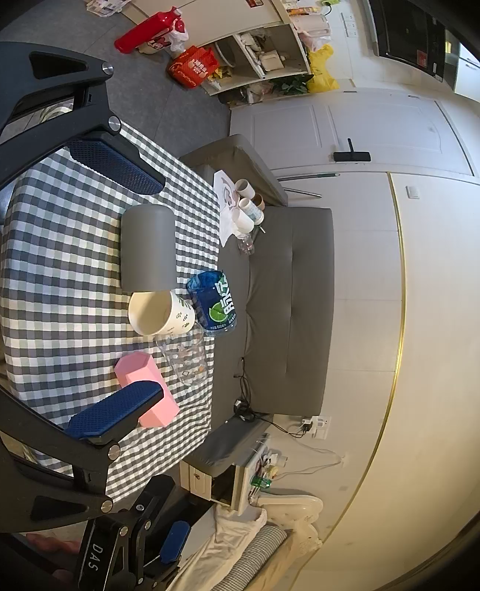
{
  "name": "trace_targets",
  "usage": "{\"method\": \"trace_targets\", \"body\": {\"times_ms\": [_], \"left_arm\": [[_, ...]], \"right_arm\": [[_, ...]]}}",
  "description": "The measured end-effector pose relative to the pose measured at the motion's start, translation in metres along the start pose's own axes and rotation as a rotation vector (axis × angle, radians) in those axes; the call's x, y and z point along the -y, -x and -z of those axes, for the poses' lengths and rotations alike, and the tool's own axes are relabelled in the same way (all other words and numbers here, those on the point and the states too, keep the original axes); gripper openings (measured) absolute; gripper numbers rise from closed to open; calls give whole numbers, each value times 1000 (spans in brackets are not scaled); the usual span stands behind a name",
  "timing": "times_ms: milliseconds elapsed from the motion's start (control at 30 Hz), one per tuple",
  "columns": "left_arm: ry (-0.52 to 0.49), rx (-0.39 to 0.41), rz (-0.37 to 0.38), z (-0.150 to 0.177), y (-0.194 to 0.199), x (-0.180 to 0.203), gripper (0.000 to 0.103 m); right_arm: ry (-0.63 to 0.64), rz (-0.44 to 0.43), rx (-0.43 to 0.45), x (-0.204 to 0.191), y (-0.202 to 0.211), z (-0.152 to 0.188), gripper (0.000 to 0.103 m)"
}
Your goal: Flip cup upside down
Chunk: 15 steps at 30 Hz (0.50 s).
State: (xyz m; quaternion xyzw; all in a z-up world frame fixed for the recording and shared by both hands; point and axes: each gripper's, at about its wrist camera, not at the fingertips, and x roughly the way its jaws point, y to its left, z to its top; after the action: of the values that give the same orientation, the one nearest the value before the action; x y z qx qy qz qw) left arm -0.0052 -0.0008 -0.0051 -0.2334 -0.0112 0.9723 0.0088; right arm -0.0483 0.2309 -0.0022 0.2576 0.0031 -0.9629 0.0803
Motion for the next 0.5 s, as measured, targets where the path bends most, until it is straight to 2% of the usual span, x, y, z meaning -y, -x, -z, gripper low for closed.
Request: {"method": "trace_targets", "body": {"times_ms": [500], "left_arm": [[-2,0,4,-1,-1,0,103]], "right_arm": [[7,6,-5,1,-1,-2,103]]}}
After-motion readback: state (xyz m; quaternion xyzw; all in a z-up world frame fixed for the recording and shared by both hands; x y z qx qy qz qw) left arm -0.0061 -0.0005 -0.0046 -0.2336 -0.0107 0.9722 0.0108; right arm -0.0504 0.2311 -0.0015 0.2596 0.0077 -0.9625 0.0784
